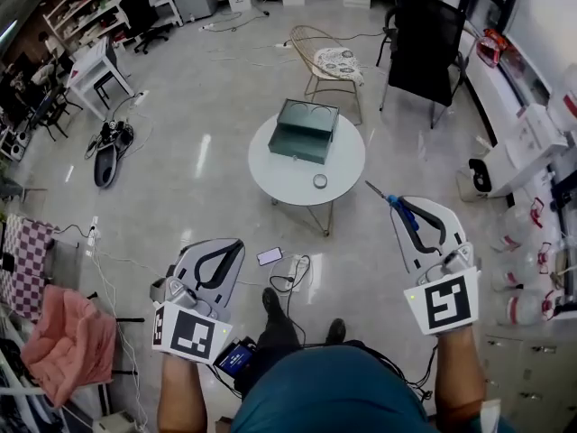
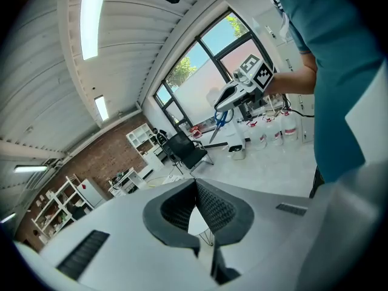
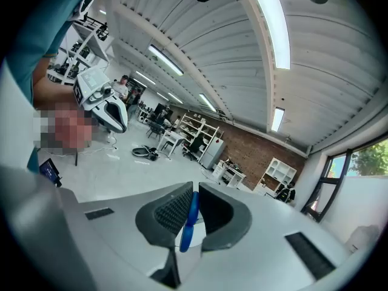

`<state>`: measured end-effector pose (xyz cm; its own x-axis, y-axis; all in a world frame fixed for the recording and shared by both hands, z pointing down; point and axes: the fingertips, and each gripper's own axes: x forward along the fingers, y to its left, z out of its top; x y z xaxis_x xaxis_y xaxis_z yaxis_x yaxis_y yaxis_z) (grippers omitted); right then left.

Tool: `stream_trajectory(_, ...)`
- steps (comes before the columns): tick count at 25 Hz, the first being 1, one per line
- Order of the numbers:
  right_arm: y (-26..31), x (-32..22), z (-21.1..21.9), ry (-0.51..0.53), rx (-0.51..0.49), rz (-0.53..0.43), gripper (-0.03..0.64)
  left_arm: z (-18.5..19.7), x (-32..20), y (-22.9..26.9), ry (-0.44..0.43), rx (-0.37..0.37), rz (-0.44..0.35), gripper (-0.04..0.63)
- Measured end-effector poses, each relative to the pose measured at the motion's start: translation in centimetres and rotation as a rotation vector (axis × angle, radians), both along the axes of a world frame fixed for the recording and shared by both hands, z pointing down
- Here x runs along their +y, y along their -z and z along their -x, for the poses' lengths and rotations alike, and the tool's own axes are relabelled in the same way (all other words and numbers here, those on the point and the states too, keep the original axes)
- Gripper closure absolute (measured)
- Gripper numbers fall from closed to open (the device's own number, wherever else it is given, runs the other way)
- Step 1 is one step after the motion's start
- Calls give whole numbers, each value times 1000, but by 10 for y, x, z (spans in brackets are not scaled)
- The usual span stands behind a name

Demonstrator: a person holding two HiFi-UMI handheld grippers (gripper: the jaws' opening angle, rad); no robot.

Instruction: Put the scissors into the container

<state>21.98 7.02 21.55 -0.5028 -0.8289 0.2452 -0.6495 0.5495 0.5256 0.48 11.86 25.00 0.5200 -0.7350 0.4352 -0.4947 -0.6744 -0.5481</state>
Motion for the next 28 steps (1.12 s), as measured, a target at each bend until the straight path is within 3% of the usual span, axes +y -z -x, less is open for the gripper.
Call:
stream_trajectory(10, 12, -58, 46, -150, 7, -2, 561, 46, -100, 14, -150, 22, -41, 577)
stream_trajectory(28, 20, -113, 122, -266, 79, 12, 561, 115, -191, 18, -261, 119, -48, 577)
